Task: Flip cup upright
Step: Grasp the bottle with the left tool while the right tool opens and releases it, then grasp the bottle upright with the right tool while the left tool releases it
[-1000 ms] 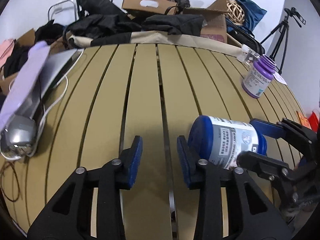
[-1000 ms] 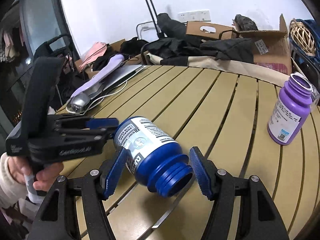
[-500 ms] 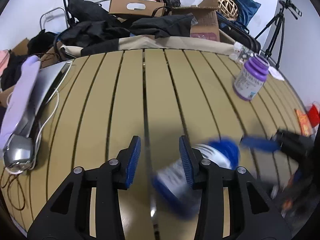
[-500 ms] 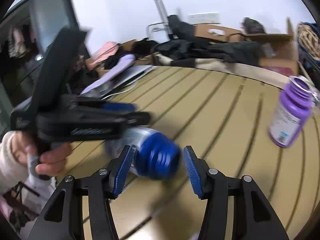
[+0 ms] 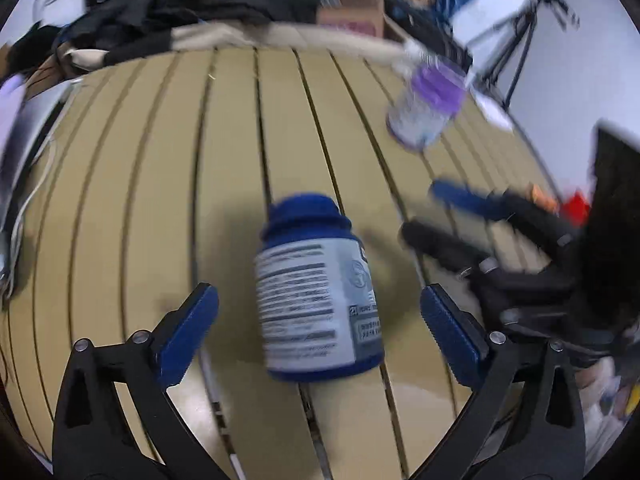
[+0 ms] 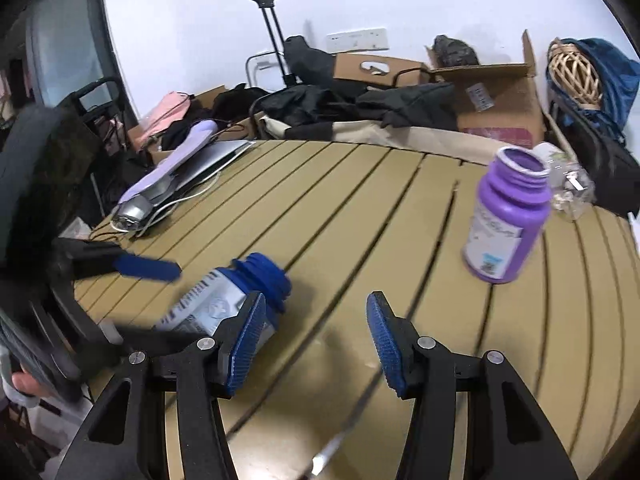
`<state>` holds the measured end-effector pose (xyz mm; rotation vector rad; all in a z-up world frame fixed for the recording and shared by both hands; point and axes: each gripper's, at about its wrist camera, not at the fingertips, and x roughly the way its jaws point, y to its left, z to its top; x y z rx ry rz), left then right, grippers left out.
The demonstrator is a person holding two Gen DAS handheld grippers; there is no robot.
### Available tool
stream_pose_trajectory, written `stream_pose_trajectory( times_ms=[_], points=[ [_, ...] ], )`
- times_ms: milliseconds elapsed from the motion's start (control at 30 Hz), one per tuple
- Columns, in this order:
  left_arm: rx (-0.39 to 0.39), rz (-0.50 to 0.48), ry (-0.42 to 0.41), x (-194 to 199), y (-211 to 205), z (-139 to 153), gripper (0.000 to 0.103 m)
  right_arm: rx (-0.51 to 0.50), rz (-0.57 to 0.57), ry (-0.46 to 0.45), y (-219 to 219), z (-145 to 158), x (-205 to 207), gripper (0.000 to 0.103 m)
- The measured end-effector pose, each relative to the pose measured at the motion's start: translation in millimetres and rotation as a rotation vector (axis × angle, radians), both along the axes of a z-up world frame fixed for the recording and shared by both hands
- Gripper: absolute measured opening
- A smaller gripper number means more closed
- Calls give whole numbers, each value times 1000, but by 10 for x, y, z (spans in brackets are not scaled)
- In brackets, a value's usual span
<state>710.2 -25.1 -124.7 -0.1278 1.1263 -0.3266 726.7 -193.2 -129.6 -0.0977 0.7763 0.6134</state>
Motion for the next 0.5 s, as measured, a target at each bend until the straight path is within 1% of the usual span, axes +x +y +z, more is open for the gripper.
stream_pose_trajectory(
  times_ms=[33, 67, 100, 133, 167, 200, 267, 300, 333, 400, 467, 500],
  points=[
    [-16, 5, 44, 57, -9, -81, 76, -15, -8, -4, -24, -3, -6, 58],
    [-32, 31, 104, 119, 6, -183, 61, -25, -13, -5, -45, -12, -12, 58],
    [-69, 37, 139, 153, 21, -243, 59, -29, -14, -5, -48, -21, -23, 58],
    [-76, 42, 121, 146, 38, -242, 59, -35, -8, -5, -34, -34, -34, 58],
    [-45, 42, 98, 141, 15, -232, 59, -40, -4, -7, -17, -36, -39, 58],
    [-38, 42, 84, 134, 11, -227, 59, -47, 4, -15, 17, -36, -49, 58],
    [-54, 60, 64, 133, 48, -221, 59, -53, 9, -25, 39, -21, -62, 58],
    [-53, 79, 38, 135, 88, -195, 59, -52, 11, -30, 57, 7, -51, 58],
    [-50, 96, 1, 123, 119, -149, 59, -54, 4, -33, 67, 40, -43, 58],
    [-3, 137, -159, 72, 181, 31, 59, -30, -7, -51, 53, 166, -19, 59],
    [70, 162, -394, -64, 208, 236, 59, 45, 1, -50, 29, 310, 23, 66],
    [106, 155, -527, -162, 202, 341, 59, 158, 56, -41, -31, 442, 68, 75]
  ],
)
